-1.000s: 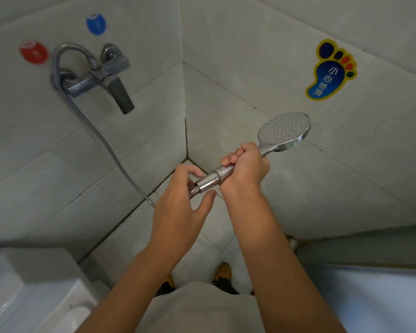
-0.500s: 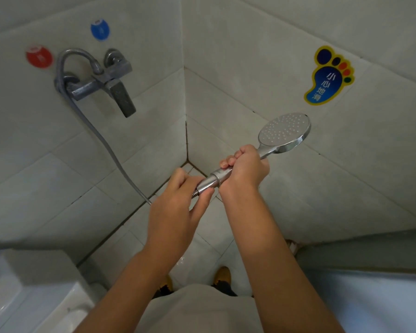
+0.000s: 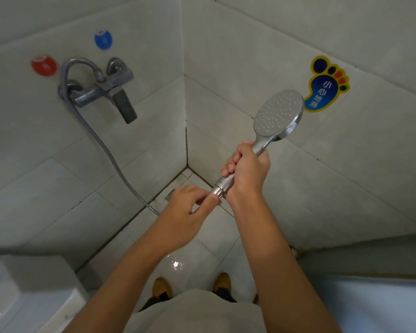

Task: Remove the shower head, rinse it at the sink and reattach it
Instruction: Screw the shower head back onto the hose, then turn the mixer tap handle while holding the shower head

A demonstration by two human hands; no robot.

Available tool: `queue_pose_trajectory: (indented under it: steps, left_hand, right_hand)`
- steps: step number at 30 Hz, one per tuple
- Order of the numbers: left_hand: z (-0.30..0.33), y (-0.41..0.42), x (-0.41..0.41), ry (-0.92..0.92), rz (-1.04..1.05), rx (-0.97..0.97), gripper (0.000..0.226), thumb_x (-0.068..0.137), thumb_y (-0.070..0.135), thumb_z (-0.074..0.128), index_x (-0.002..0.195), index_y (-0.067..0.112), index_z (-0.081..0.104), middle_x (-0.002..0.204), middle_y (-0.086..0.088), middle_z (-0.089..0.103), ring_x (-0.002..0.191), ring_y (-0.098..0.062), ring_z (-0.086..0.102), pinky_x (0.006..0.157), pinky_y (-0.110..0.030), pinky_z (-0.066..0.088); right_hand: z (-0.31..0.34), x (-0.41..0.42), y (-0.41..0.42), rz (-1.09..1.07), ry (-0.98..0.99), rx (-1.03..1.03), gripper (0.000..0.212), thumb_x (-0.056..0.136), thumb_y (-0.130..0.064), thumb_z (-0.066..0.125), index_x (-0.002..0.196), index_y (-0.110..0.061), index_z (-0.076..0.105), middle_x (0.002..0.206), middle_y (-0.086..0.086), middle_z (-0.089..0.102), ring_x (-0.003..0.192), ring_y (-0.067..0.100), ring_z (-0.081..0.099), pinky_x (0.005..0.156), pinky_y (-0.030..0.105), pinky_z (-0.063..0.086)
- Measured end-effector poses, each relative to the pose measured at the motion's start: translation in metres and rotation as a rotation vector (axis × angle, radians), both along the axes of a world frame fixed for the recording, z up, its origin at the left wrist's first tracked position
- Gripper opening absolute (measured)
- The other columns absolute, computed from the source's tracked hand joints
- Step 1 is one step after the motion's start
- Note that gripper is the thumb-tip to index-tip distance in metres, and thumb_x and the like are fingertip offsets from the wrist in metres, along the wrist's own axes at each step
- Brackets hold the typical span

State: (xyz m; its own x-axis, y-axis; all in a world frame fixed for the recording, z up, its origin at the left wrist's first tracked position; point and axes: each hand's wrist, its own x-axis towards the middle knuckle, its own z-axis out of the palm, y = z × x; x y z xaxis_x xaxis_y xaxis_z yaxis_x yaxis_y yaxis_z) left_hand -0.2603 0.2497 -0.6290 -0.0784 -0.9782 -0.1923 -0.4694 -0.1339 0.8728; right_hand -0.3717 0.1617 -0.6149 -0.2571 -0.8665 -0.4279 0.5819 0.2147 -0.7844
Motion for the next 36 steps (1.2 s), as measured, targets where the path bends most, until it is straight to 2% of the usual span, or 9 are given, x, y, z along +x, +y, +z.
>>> queue_pose_trajectory:
  steps: [3,6,11,18,21,25,28,33,36]
  left_hand:
    - [0.002,-0.002,0.002,0.12,-0.024,0.128,0.022,0.095,0.038,0.052,0.094,0.03,0.072,0.087,0.011,0.062,0.079,0.005,0.057,0.073,-0.031,0.05]
    - [-0.012,0.001,-0.005,-0.122,0.063,-0.096,0.023,0.09,0.044,0.054,0.087,0.027,0.07,0.081,0.006,0.056,0.083,-0.007,0.05,0.075,-0.035,0.048]
    - [-0.024,0.007,-0.018,-0.446,0.155,-0.385,0.034,0.085,0.048,0.052,0.092,0.024,0.075,0.076,0.01,0.051,0.08,-0.011,0.045,0.072,-0.031,0.038]
    - [-0.035,0.01,-0.033,-0.735,0.259,-0.549,0.027,0.082,0.041,0.061,0.085,0.018,0.073,0.08,0.003,0.057,0.08,-0.017,0.051,0.072,-0.031,0.04]
    - [-0.037,0.012,-0.04,-0.78,0.307,-0.56,0.031,0.086,0.045,0.056,0.086,0.018,0.072,0.082,0.003,0.059,0.081,-0.017,0.053,0.073,-0.031,0.04]
    - [-0.044,0.012,-0.049,-0.731,0.314,-0.445,0.032,0.088,0.05,0.05,0.088,0.025,0.07,0.081,0.009,0.053,0.079,-0.008,0.043,0.07,-0.022,0.033]
    - [-0.054,0.005,-0.037,-0.528,0.283,-0.371,0.035,0.091,0.056,0.048,0.091,0.03,0.071,0.079,0.014,0.049,0.079,-0.002,0.039,0.069,-0.019,0.032]
    - [-0.048,-0.014,-0.018,-0.351,-0.005,-0.13,0.057,0.092,0.067,0.026,0.096,0.028,0.068,0.087,0.011,0.059,0.085,-0.003,0.049,0.08,-0.027,0.043]
    - [-0.057,-0.061,0.029,-0.181,0.213,-0.032,0.038,0.097,0.05,0.043,0.084,0.02,0.062,0.073,0.007,0.059,0.066,-0.006,0.054,0.067,-0.028,0.047]
  right_hand:
    - [0.0,0.001,0.001,0.055,0.042,-0.036,0.017,0.091,0.003,0.048,0.095,-0.013,0.047,0.058,0.0,0.04,0.042,0.012,0.033,0.039,0.024,0.034]
    - [-0.003,0.004,-0.001,-0.02,0.192,-0.004,0.014,0.094,0.001,0.046,0.099,-0.012,0.049,0.063,0.002,0.045,0.04,0.012,0.037,0.042,0.026,0.038]
    - [-0.013,0.005,-0.003,-0.118,0.33,0.071,0.015,0.098,-0.005,0.046,0.112,-0.008,0.052,0.073,0.006,0.05,0.037,0.008,0.042,0.044,0.026,0.043]
    - [-0.015,0.005,-0.005,-0.13,0.431,0.051,0.01,0.099,-0.007,0.046,0.108,-0.009,0.05,0.079,0.012,0.055,0.042,0.012,0.047,0.043,0.025,0.045]
    - [-0.018,0.002,-0.008,-0.123,0.458,0.062,0.007,0.098,-0.009,0.047,0.104,-0.013,0.049,0.085,0.015,0.059,0.05,0.017,0.052,0.048,0.029,0.048]
    - [-0.022,-0.006,-0.005,0.022,0.333,0.03,0.003,0.099,-0.016,0.052,0.101,-0.014,0.05,0.074,0.008,0.055,0.046,0.013,0.048,0.046,0.029,0.047]
    - [-0.029,-0.011,-0.004,0.151,0.224,-0.014,0.011,0.102,-0.025,0.051,0.096,-0.015,0.049,0.065,0.001,0.053,0.044,0.014,0.048,0.046,0.031,0.047]
    - [-0.054,-0.023,-0.009,0.083,0.58,-0.025,0.019,0.105,-0.03,0.044,0.092,-0.015,0.046,0.07,0.011,0.056,0.035,0.014,0.047,0.034,0.027,0.043]
    - [-0.062,-0.025,-0.018,-0.037,0.775,-0.015,0.022,0.104,-0.027,0.046,0.094,-0.008,0.045,0.065,0.013,0.054,0.04,0.022,0.051,0.035,0.028,0.042]
